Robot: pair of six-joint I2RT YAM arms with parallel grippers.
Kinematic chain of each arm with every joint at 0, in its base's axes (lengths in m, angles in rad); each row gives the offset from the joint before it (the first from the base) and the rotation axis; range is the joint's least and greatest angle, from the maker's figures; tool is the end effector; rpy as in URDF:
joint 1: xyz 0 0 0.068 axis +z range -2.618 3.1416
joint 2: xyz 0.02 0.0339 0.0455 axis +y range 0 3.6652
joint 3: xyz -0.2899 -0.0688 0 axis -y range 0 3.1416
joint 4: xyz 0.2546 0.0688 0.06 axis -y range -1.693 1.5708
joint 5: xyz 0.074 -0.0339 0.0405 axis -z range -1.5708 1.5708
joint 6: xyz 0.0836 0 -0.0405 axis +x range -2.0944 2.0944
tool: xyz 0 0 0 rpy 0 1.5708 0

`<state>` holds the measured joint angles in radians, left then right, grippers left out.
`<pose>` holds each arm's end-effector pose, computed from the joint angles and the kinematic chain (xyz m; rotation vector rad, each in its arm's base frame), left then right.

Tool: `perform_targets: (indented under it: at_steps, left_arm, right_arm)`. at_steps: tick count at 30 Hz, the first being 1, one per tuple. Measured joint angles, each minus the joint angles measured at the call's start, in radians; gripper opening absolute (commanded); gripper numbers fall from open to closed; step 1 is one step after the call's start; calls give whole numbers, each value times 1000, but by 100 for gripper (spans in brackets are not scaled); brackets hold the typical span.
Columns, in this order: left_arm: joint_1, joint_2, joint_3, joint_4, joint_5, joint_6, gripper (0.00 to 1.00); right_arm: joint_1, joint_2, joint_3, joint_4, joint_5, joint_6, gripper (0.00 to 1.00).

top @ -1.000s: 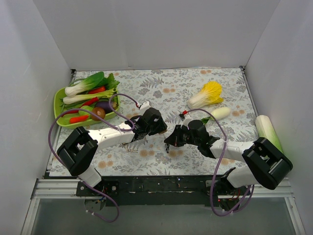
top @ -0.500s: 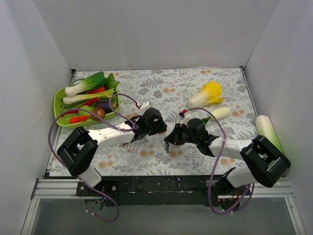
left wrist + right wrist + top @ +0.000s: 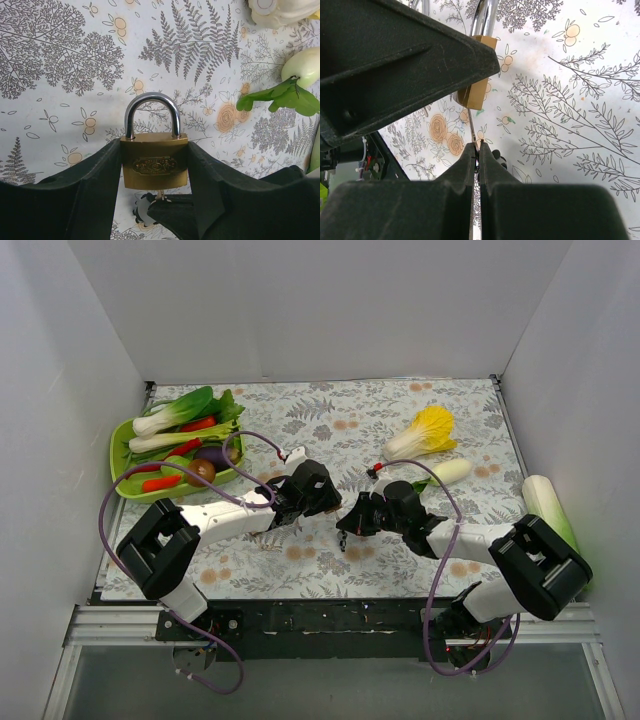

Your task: Unlock with the key

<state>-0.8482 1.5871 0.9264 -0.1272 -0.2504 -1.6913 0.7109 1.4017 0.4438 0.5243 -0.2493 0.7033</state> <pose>0.2615 -0.2653 0.1846 -1.1566 2.2576 -0.9040 0.2195 0.2162 0.1604 -0.1827 2.1776 1.1117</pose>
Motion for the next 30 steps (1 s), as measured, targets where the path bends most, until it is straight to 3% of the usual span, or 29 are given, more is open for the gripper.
perform_targets:
  at_steps: [30]
  left_arm:
    - [1,0,0,26,-40,-4,0]
  right_arm:
    - [-4,33,38,5,26,-9,1]
